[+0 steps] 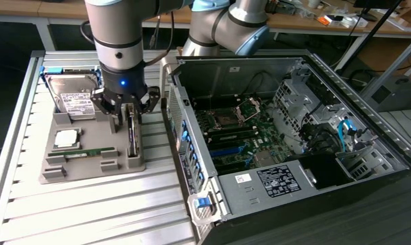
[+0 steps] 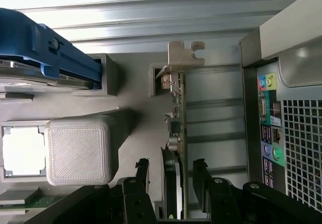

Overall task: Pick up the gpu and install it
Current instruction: 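Pick up the gpu and move the gpu toward the slot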

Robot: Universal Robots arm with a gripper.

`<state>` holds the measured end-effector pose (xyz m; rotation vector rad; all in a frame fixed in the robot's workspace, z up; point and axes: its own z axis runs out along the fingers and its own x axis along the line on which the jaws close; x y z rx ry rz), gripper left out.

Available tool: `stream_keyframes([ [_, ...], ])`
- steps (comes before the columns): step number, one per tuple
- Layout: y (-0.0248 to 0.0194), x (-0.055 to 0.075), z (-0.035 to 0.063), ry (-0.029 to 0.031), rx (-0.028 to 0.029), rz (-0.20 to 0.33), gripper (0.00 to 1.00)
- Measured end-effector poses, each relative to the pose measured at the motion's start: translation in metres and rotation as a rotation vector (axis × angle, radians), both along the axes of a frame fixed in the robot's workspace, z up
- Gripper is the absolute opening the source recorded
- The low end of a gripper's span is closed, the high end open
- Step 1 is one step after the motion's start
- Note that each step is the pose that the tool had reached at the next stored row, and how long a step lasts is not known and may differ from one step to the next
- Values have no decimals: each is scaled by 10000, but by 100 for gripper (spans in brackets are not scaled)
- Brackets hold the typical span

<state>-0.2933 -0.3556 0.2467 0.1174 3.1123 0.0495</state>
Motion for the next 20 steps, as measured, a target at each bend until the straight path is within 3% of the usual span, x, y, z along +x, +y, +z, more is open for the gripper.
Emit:
stream_keyframes([
  [10,0,-1,-20,1,-1,-2,48],
  [15,0,-1,-20,2,-1,-1,28],
  [20,0,-1,-21,0,0,-2,27],
])
